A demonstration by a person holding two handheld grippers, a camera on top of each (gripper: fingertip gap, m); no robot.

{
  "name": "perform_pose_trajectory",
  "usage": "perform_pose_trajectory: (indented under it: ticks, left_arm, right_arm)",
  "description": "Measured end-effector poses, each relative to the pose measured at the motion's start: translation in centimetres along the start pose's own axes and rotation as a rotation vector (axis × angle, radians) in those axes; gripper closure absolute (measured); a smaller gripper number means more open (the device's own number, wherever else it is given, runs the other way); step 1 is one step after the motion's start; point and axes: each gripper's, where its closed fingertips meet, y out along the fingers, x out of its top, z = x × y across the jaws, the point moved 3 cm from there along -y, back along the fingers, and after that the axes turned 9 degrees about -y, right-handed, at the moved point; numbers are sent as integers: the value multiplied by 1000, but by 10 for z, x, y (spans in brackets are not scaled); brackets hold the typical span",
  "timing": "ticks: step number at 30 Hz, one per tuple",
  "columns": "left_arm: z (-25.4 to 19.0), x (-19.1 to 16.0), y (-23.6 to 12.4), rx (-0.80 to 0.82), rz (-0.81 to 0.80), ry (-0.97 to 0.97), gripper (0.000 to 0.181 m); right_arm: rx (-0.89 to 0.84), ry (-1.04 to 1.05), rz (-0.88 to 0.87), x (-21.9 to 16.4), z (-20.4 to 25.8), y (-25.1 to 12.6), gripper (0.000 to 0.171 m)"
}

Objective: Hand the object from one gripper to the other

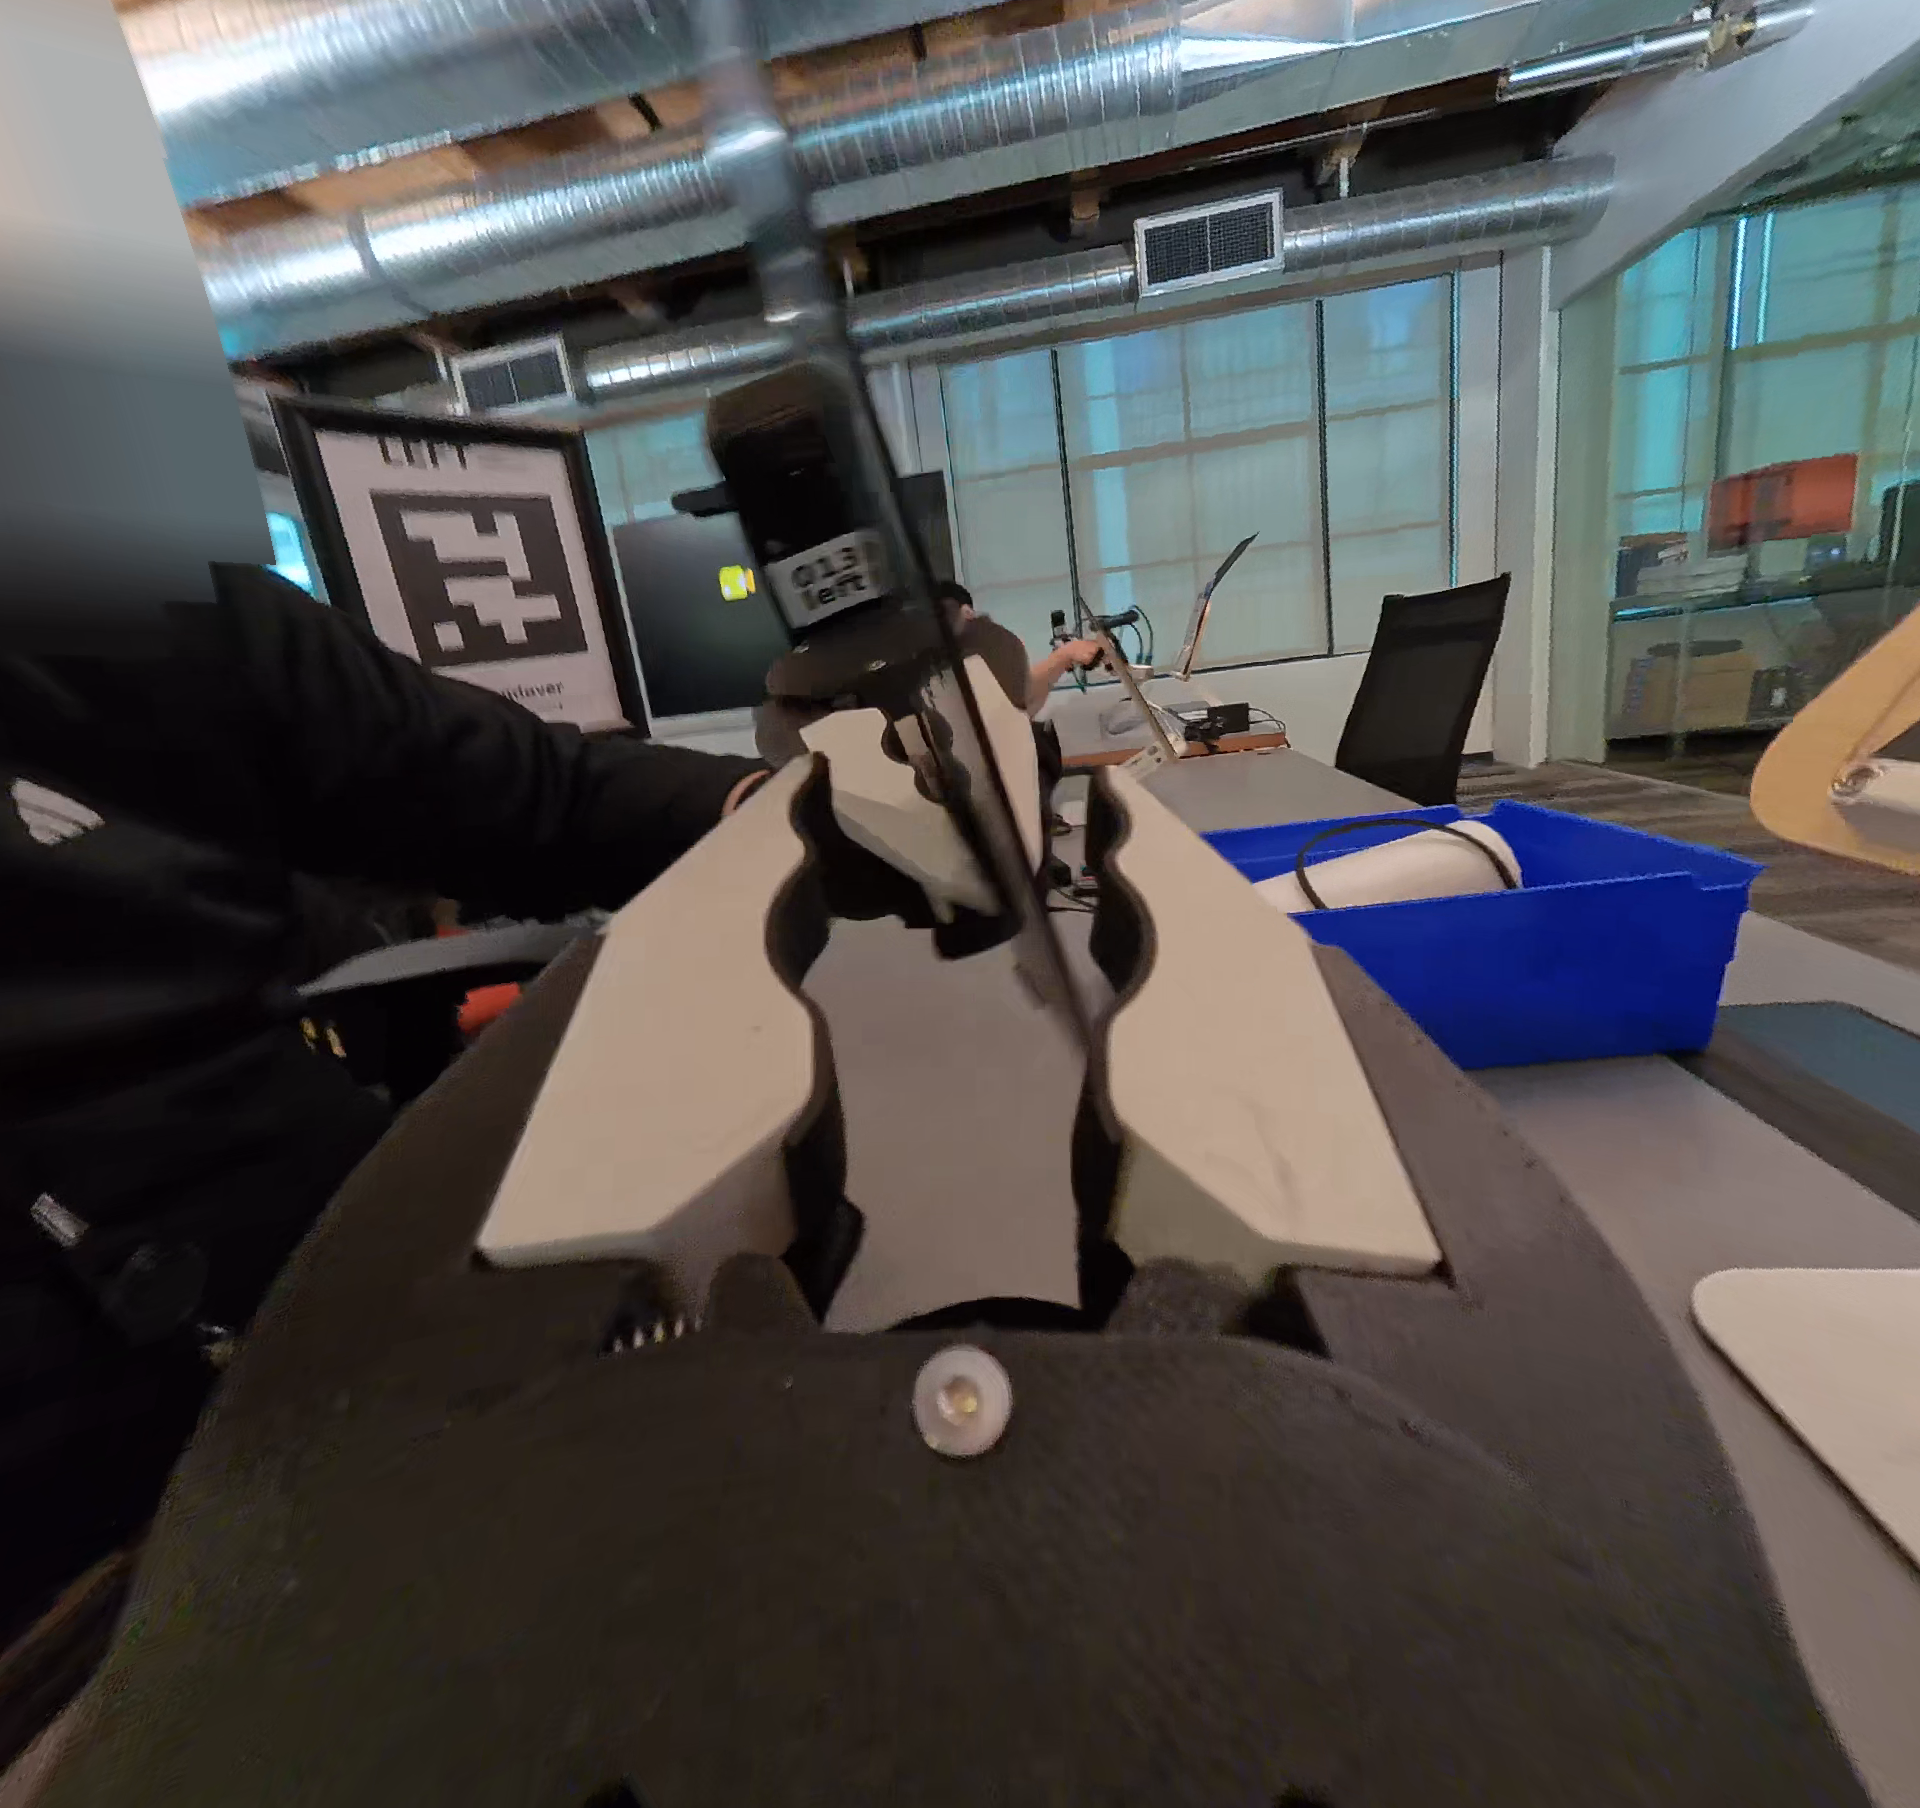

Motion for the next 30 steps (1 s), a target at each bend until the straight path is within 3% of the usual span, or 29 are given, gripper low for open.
perform_pose_trajectory:
  ticks: [4, 6, 12, 19, 23, 25, 30]
  left_arm:
    - [23, 13, -21, 351, 98, 572, 181]
    - [27, 22, -30, 473, 154, 859, 181]
    - [15, 29, -29, 551, 293, 1435, 181]
    - [-16, 9, -7, 429, 321, 1648, 181]
    - [-25, 13, 1, 425, 292, 1682, 181]
    - [-28, 15, 3, 423, 284, 1687, 181]
    - [-26, 14, 7, 438, 285, 1665, 178]
  right_arm:
    - [12, 166, -62, 2, -14, -14, 118]
    - [35, 289, -115, 0, -22, -23, 124]
    - [119, 521, -141, -18, -27, -24, 117]
    - [182, 528, -96, -17, -11, -8, 125]
    - [208, 547, -89, -18, -7, -5, 144]
    - [217, 527, -62, -21, -3, -3, 166]
    - [170, 442, -41, -17, -5, -5, 169]
